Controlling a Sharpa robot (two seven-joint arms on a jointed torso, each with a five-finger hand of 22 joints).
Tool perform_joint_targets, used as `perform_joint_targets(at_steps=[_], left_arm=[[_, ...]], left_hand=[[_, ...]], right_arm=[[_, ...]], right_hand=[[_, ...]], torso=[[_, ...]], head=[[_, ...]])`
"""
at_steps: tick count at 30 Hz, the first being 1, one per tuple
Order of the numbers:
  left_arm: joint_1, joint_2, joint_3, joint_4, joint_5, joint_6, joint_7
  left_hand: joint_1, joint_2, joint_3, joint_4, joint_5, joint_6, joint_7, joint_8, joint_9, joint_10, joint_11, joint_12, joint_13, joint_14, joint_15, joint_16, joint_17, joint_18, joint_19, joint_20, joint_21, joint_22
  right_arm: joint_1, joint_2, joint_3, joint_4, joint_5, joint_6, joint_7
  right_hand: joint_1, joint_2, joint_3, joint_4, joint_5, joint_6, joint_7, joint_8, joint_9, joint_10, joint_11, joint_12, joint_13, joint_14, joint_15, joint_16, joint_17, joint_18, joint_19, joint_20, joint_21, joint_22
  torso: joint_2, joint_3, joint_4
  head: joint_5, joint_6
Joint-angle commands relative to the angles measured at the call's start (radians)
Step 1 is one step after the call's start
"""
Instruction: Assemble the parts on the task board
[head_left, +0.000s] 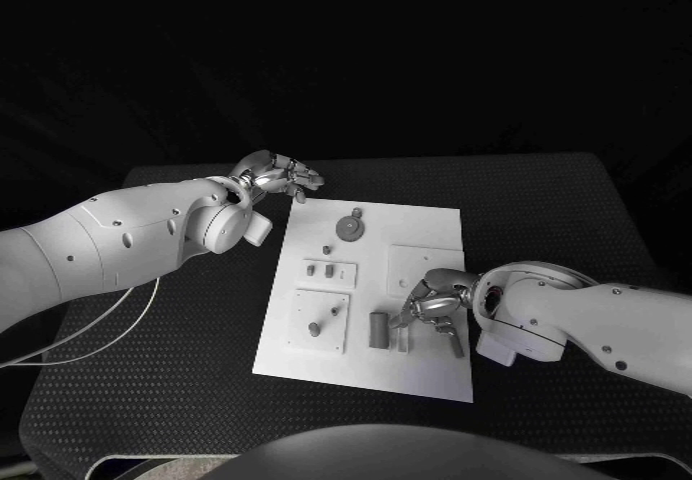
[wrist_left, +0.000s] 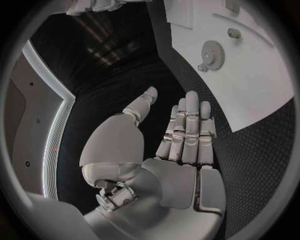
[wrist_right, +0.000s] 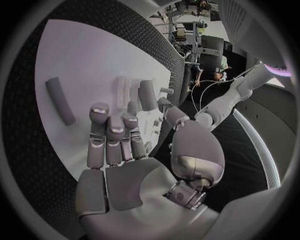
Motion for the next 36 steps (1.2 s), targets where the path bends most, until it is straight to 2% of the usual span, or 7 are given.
perform_joint_targets(at_steps=[1, 6, 13, 18, 24, 29, 36], left_arm=[[0.001, 0.001, 0.001, 0.002, 0.002, 0.012, 0.006], [0.001, 0.000, 0.001, 0.002, 0.002, 0.012, 0.006], [0.001, 0.000, 0.001, 0.002, 0.002, 0.011, 0.007], [0.001, 0.001, 0.001, 0.001, 0.002, 0.011, 0.008], [0.001, 0.000, 0.001, -0.001, 0.002, 0.011, 0.009], [0.001, 0.002, 0.001, -0.003, 0.002, 0.011, 0.010], [0.001, 0.004, 0.001, -0.005, 0.002, 0.013, 0.010]], left_hand=[[-0.008, -0.001, -0.001, 0.005, -0.006, -0.009, 0.000, 0.005, -0.002, -0.003, 0.006, 0.002, -0.001, -0.006, 0.003, -0.006, 0.002, 0.005, 0.008, -0.002, -0.006, 0.001], [-0.008, -0.001, -0.001, 0.006, -0.006, -0.009, 0.000, 0.005, -0.002, -0.003, 0.006, 0.002, -0.002, -0.006, 0.003, -0.006, 0.002, 0.005, 0.008, -0.002, -0.006, 0.002], [-0.008, -0.001, -0.001, 0.006, -0.006, -0.010, 0.000, 0.005, -0.002, -0.003, 0.006, 0.002, -0.002, -0.006, 0.003, -0.007, 0.002, 0.005, 0.008, -0.002, -0.007, 0.002], [-0.008, -0.001, -0.001, 0.006, -0.006, -0.010, 0.000, 0.005, -0.002, -0.002, 0.006, 0.002, -0.002, -0.006, 0.003, -0.007, 0.002, 0.005, 0.008, -0.002, -0.007, 0.002], [-0.008, -0.002, -0.001, 0.006, -0.006, -0.010, 0.000, 0.005, -0.002, -0.003, 0.006, 0.002, -0.002, -0.006, 0.003, -0.007, 0.002, 0.005, 0.008, -0.002, -0.007, 0.002], [-0.008, -0.002, -0.001, 0.006, -0.006, -0.010, 0.000, 0.005, -0.002, -0.003, 0.006, 0.002, -0.002, -0.006, 0.003, -0.007, 0.002, 0.005, 0.008, -0.002, -0.007, 0.003], [-0.008, -0.001, -0.001, 0.006, -0.006, -0.010, 0.000, 0.005, -0.002, -0.004, 0.006, 0.002, -0.003, -0.006, 0.003, -0.007, 0.002, 0.005, 0.008, -0.002, -0.008, 0.003]], right_arm=[[0.000, -0.009, 0.001, 0.007, -0.101, -0.046, 0.068], [0.001, -0.028, 0.002, 0.014, -0.175, -0.054, 0.116], [0.001, -0.042, 0.002, 0.016, -0.357, -0.099, 0.337], [0.001, -0.032, 0.002, 0.009, -0.515, -0.155, 0.469], [0.002, -0.011, 0.002, 0.006, -0.698, -0.185, 0.501], [0.002, 0.013, -0.001, 0.004, -0.774, -0.197, 0.504], [0.002, 0.048, -0.028, -0.001, -0.831, -0.172, 0.506]], right_hand=[[0.015, 0.000, -0.001, -0.007, 0.004, -0.013, 0.011, -0.003, 0.002, -0.007, 0.001, 0.004, 0.000, 0.000, 0.003, -0.006, 0.001, 0.029, 0.000, -0.006, -0.002, -0.002], [0.048, -0.009, -0.005, -0.013, 0.004, -0.013, 0.012, -0.003, 0.003, -0.008, 0.001, 0.005, -0.001, -0.001, 0.004, -0.009, 0.004, 0.029, 0.000, -0.006, -0.004, -0.004], [0.158, 0.006, -0.007, -0.069, 0.005, -0.055, 0.028, -0.024, -0.001, -0.029, 0.016, 0.003, -0.003, -0.020, 0.016, -0.021, 0.007, 0.029, -0.021, -0.007, -0.014, -0.006], [0.403, -0.010, 0.095, -0.086, 0.007, -0.100, 0.045, -0.046, -0.007, -0.076, 0.035, -0.001, -0.005, -0.070, 0.037, -0.043, 0.010, 0.028, -0.078, 0.005, -0.039, -0.005], [0.501, -0.042, 0.211, -0.082, 0.006, -0.166, -0.011, -0.063, -0.010, -0.132, 0.004, 0.001, -0.014, -0.124, 0.018, -0.051, 0.023, 0.029, -0.125, 0.042, -0.050, 0.005], [0.531, -0.059, 0.255, -0.083, 0.004, -0.212, -0.045, -0.067, -0.006, -0.175, 0.009, 0.014, -0.017, -0.168, 0.025, -0.043, 0.038, 0.029, -0.145, 0.049, -0.041, 0.022], [0.557, -0.061, 0.283, -0.084, 0.003, -0.215, -0.075, -0.054, 0.003, -0.196, 0.016, 0.029, -0.022, -0.191, 0.034, -0.032, 0.047, 0.029, -0.152, 0.052, -0.030, 0.033]], torso=[[0.000, -0.0004, 0.0002], [0.000, -0.0006, 0.0003], [0.000, -0.0009, 0.0001], [0.000, 0.0000, -0.0005], [0.000, 0.0003, -0.0004], [0.000, -0.0001, -0.0008], [0.001, 0.0008, 0.0008]], head=[[0.001, 0.003], [0.002, 0.005], [0.002, 0.007], [0.004, 0.009], [0.004, 0.007], [0.003, 0.007], [0.006, 0.003]])
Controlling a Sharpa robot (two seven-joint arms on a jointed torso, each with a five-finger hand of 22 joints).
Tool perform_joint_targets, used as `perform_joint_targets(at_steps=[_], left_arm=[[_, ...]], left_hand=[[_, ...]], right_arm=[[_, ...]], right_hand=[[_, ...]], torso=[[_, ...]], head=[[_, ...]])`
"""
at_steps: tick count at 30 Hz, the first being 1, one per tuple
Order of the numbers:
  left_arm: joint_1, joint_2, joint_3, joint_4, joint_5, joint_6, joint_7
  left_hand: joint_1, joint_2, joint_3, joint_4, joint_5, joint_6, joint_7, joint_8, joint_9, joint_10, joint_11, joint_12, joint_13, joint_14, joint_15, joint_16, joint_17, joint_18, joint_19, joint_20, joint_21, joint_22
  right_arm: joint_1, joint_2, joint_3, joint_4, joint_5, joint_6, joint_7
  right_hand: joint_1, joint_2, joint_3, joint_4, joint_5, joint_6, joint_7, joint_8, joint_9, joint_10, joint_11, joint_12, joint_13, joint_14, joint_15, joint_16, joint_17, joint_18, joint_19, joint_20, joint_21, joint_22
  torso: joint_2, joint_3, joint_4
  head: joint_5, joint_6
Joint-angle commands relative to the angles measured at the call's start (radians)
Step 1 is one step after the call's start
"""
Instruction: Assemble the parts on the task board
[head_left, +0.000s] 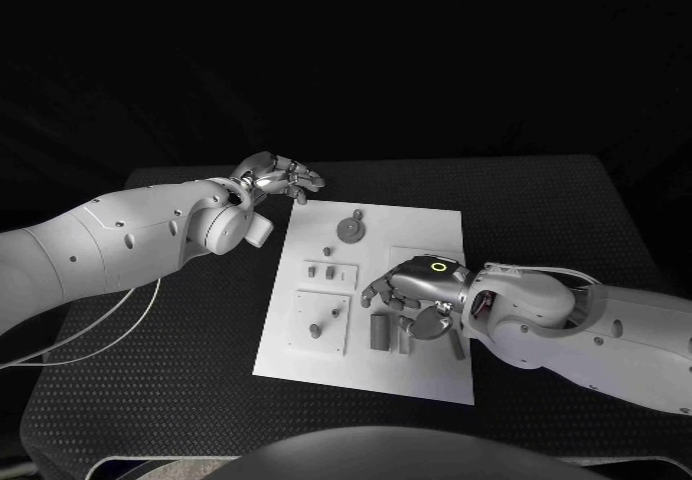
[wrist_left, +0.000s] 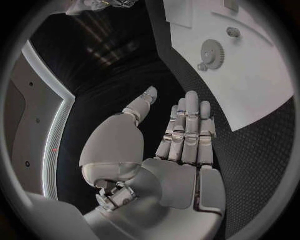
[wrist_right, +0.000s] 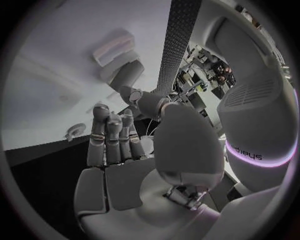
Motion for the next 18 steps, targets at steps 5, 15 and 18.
perform_joint_targets(at_steps=[5, 15, 18], left_arm=[[0.001, 0.003, 0.001, 0.000, 0.002, 0.013, 0.009], [0.001, 0.003, 0.001, -0.001, 0.002, 0.015, 0.009], [0.001, 0.004, 0.001, -0.001, 0.002, 0.015, 0.009]], left_hand=[[-0.008, -0.001, -0.001, 0.006, -0.006, -0.007, -0.003, 0.005, -0.002, -0.004, 0.006, 0.002, -0.001, -0.006, 0.003, -0.004, 0.001, 0.005, 0.008, -0.002, -0.004, 0.001], [-0.008, 0.000, -0.001, 0.006, -0.006, -0.007, -0.003, 0.005, -0.002, -0.004, 0.007, 0.002, -0.001, -0.007, 0.003, -0.004, 0.001, 0.005, 0.008, -0.001, -0.004, 0.002], [-0.008, 0.000, -0.001, 0.006, -0.006, -0.007, -0.003, 0.005, -0.002, -0.005, 0.007, 0.002, -0.002, -0.007, 0.003, -0.004, 0.001, 0.005, 0.008, -0.001, -0.004, 0.002]], right_arm=[[0.000, 0.032, 0.001, -0.014, -0.116, 0.034, 0.021], [-0.016, 0.058, 0.001, -0.034, -0.163, 0.074, 0.006], [-0.023, 0.064, 0.001, -0.040, -0.168, 0.086, 0.003]], right_hand=[[0.021, 0.001, 0.023, 0.001, 0.003, 0.005, -0.016, 0.015, 0.005, -0.016, 0.006, 0.015, -0.004, -0.018, 0.003, 0.014, 0.005, -0.003, -0.011, 0.001, 0.015, 0.021], [0.022, 0.004, 0.027, 0.004, 0.003, 0.008, -0.026, 0.023, 0.008, -0.025, 0.008, 0.034, -0.005, -0.027, 0.007, 0.028, 0.011, -0.003, -0.017, 0.000, 0.033, 0.023], [0.021, 0.005, 0.025, 0.004, 0.003, 0.010, -0.024, 0.026, 0.009, -0.026, 0.008, 0.039, -0.006, -0.028, 0.007, 0.032, 0.013, -0.003, -0.018, 0.000, 0.039, 0.024]], torso=[[0.001, -0.0007, 0.0011], [0.000, -0.0012, 0.0007], [0.000, -0.0009, 0.0018]], head=[[0.004, -0.005], [0.006, -0.009], [0.007, -0.011]])
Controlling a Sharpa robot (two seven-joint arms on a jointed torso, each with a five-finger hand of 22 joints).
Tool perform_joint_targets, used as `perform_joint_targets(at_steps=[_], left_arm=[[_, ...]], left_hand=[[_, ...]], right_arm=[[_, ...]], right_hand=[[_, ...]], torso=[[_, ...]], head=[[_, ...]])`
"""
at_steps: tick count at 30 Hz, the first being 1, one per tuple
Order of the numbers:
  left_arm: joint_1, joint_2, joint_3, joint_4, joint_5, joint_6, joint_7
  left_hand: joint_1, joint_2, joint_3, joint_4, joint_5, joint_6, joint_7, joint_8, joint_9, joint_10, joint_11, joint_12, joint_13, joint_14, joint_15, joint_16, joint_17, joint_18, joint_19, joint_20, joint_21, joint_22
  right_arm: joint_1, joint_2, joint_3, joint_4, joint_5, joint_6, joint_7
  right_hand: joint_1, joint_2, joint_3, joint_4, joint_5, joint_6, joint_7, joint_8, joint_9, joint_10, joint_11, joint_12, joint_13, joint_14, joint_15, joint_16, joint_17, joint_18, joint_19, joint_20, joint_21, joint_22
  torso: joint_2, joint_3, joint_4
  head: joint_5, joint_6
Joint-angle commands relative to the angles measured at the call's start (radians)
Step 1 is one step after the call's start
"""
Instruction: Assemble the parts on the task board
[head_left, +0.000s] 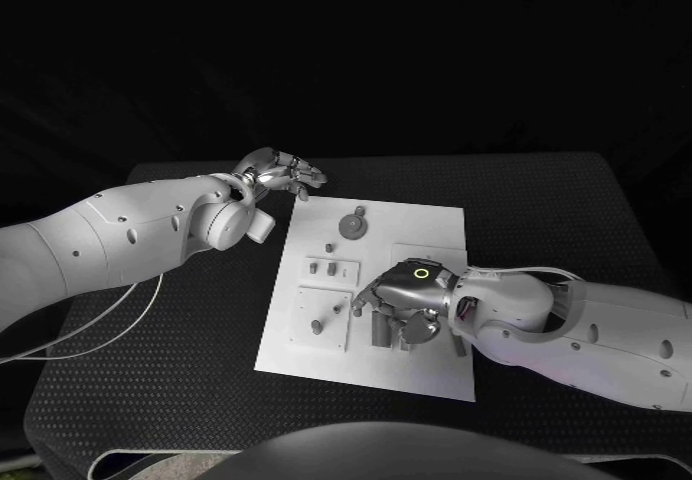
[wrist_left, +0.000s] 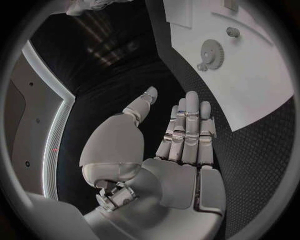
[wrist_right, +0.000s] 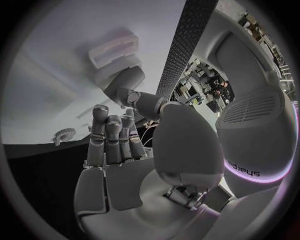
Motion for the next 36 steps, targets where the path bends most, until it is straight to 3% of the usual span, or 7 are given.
perform_joint_targets(at_steps=[1, 21, 31, 36], left_arm=[[0.001, 0.002, 0.001, 0.001, 0.002, 0.014, 0.009], [0.001, 0.002, 0.001, 0.001, 0.002, 0.015, 0.007], [0.001, 0.002, 0.001, 0.001, 0.002, 0.015, 0.006], [0.001, 0.001, 0.001, 0.001, 0.002, 0.016, 0.006]], left_hand=[[-0.008, 0.000, -0.001, 0.006, -0.006, -0.004, 0.000, 0.005, -0.002, -0.001, 0.003, 0.002, -0.002, -0.007, 0.003, -0.004, 0.001, 0.005, 0.006, 0.001, -0.004, 0.001], [-0.009, 0.001, -0.001, 0.007, -0.006, -0.005, 0.001, 0.005, -0.002, -0.001, 0.003, 0.002, -0.002, -0.007, 0.004, -0.005, 0.002, 0.005, 0.006, 0.001, -0.005, 0.002], [-0.009, 0.001, -0.001, 0.007, -0.006, -0.005, 0.001, 0.005, -0.002, -0.001, 0.003, 0.002, -0.003, -0.007, 0.004, -0.005, 0.002, 0.005, 0.006, 0.001, -0.005, 0.002], [-0.009, 0.001, -0.001, 0.008, -0.006, -0.005, 0.001, 0.005, -0.002, -0.001, 0.003, 0.002, -0.003, -0.007, 0.004, -0.005, 0.002, 0.005, 0.006, 0.001, -0.005, 0.003]], right_arm=[[-0.007, 0.006, 0.000, -0.007, -0.053, 0.047, -0.006], [-0.026, 0.016, 0.000, -0.041, -0.077, 0.078, -0.022], [-0.027, 0.017, 0.000, -0.047, -0.095, 0.091, -0.027], [-0.028, 0.020, 0.000, -0.053, -0.133, 0.109, -0.058]], right_hand=[[0.003, 0.000, -0.003, 0.003, 0.002, 0.008, -0.001, 0.004, 0.002, -0.010, 0.000, 0.005, -0.001, -0.008, 0.002, 0.004, 0.001, -0.002, -0.004, -0.001, 0.009, 0.024], [-0.013, 0.013, -0.020, 0.005, 0.003, 0.046, 0.025, 0.028, 0.003, -0.018, 0.001, 0.036, -0.011, -0.016, 0.005, 0.025, 0.002, -0.002, -0.017, -0.002, 0.042, 0.022], [-0.042, 0.032, -0.048, -0.001, 0.002, 0.155, 0.075, 0.074, 0.010, -0.020, -0.003, 0.058, -0.025, -0.019, 0.002, 0.040, -0.003, -0.002, -0.022, -0.007, 0.065, 0.020], [-0.060, 0.027, -0.068, -0.002, 0.002, 0.173, 0.077, 0.077, 0.006, -0.021, -0.003, 0.063, -0.030, -0.020, 0.002, 0.044, -0.005, -0.002, -0.024, -0.007, 0.071, 0.019]], torso=[[0.000, 0.0003, 0.0008], [0.000, 0.0006, -0.0007], [-0.001, -0.0003, -0.0002], [-0.001, -0.0005, -0.0011]], head=[[0.001, -0.002], [0.005, -0.007], [0.004, -0.010], [0.004, -0.011]])
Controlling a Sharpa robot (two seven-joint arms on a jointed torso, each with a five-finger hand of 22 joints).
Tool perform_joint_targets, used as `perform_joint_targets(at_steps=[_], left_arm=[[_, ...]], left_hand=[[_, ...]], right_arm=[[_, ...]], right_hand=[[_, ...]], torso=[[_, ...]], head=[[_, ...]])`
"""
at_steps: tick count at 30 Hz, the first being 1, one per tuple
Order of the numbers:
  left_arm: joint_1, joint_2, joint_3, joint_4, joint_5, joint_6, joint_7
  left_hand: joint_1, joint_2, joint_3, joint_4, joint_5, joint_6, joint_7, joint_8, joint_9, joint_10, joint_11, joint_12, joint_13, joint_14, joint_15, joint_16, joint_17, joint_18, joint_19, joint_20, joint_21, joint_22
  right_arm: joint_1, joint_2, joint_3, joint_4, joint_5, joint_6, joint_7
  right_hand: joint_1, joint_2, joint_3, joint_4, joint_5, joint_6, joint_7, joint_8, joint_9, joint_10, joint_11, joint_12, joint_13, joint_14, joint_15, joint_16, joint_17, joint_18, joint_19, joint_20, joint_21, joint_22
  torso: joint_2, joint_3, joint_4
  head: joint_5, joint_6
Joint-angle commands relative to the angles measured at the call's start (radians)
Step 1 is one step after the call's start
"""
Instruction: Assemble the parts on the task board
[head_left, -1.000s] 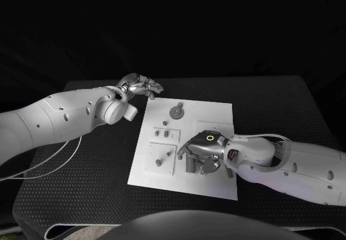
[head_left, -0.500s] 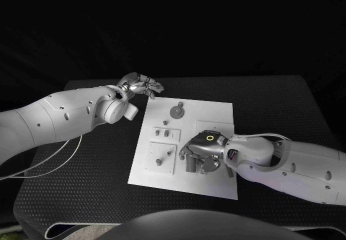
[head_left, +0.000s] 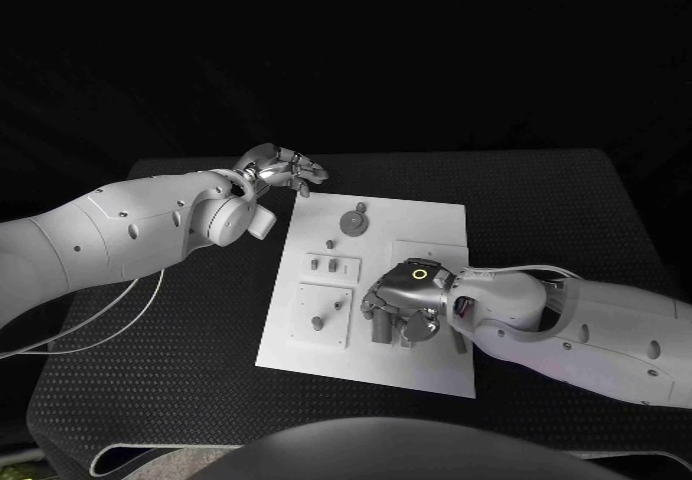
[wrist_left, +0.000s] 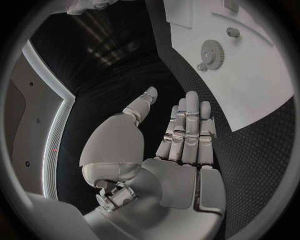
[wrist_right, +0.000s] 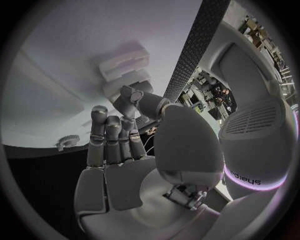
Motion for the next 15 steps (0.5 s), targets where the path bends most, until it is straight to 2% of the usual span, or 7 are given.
perform_joint_targets(at_steps=[1, 5, 7, 9, 15], left_arm=[[0.001, 0.001, 0.001, 0.002, 0.002, 0.013, 0.006], [0.001, 0.000, 0.001, 0.003, 0.002, 0.014, 0.005], [0.001, 0.000, 0.001, 0.003, 0.002, 0.014, 0.004], [0.001, 0.000, 0.001, 0.003, 0.002, 0.014, 0.004], [0.001, 0.000, 0.001, 0.003, 0.002, 0.014, 0.004]], left_hand=[[-0.009, 0.001, -0.001, 0.008, -0.006, -0.005, 0.001, 0.005, -0.001, 0.000, 0.005, 0.002, -0.001, -0.007, 0.004, -0.005, 0.001, 0.005, 0.006, 0.001, -0.005, 0.001], [-0.010, 0.002, -0.001, 0.008, -0.006, -0.005, 0.001, 0.005, -0.001, 0.000, 0.005, 0.001, -0.001, -0.007, 0.004, -0.005, 0.001, 0.005, 0.007, 0.001, -0.005, 0.001], [-0.010, 0.002, -0.001, 0.008, -0.006, -0.005, 0.001, 0.005, -0.002, -0.001, 0.005, 0.001, -0.001, -0.007, 0.004, -0.005, 0.001, 0.005, 0.007, 0.001, -0.006, 0.002], [-0.010, 0.002, -0.001, 0.008, -0.006, -0.006, 0.001, 0.005, -0.002, -0.001, 0.005, 0.001, -0.002, -0.007, 0.004, -0.005, 0.001, 0.005, 0.007, 0.001, -0.006, 0.002], [-0.010, 0.002, -0.001, 0.008, -0.006, -0.006, 0.001, 0.005, -0.002, -0.001, 0.006, 0.001, -0.002, -0.007, 0.004, -0.005, 0.001, 0.005, 0.007, 0.001, -0.006, 0.002]], right_arm=[[-0.008, 0.000, -0.007, -0.012, -0.065, 0.074, -0.048], [-0.008, 0.002, -0.007, -0.014, -0.077, 0.087, -0.067], [-0.009, 0.004, -0.007, -0.016, -0.080, 0.087, -0.074], [-0.010, 0.004, -0.007, -0.016, -0.085, 0.086, -0.078], [-0.011, 0.003, -0.007, -0.015, -0.087, 0.083, -0.072]], right_hand=[[-0.018, -0.006, -0.013, -0.001, 0.002, 0.034, 0.031, 0.000, -0.002, -0.008, -0.003, 0.002, -0.005, -0.007, 0.003, 0.007, -0.001, 0.015, -0.007, 0.000, 0.005, 0.019], [-0.027, -0.016, -0.026, -0.003, 0.003, 0.009, 0.027, -0.020, -0.015, -0.016, -0.002, 0.003, -0.010, -0.015, 0.004, 0.007, -0.004, 0.015, -0.015, 0.002, 0.006, 0.019], [-0.034, -0.023, -0.037, -0.004, 0.004, -0.016, 0.013, -0.036, -0.025, -0.024, 0.001, 0.005, -0.012, -0.023, 0.007, 0.006, -0.005, 0.015, -0.024, 0.005, 0.005, 0.018], [-0.034, -0.027, -0.042, -0.005, 0.004, -0.028, 0.008, -0.044, -0.032, -0.032, 0.003, 0.007, -0.014, -0.032, 0.011, 0.006, -0.006, 0.015, -0.033, 0.008, 0.003, 0.018], [-0.032, -0.026, -0.044, -0.003, 0.004, -0.029, 0.007, -0.045, -0.036, -0.039, 0.006, 0.011, -0.017, -0.040, 0.014, 0.009, -0.006, 0.015, -0.039, 0.012, 0.002, 0.017]], torso=[[0.000, -0.0005, -0.0005], [0.000, -0.0004, -0.0004], [0.000, -0.0004, 0.0000], [0.000, -0.0003, -0.0003], [0.000, -0.0004, -0.0003]], head=[[0.000, -0.001], [0.000, -0.001], [-0.001, -0.001], [-0.001, -0.001], [-0.001, -0.001]])
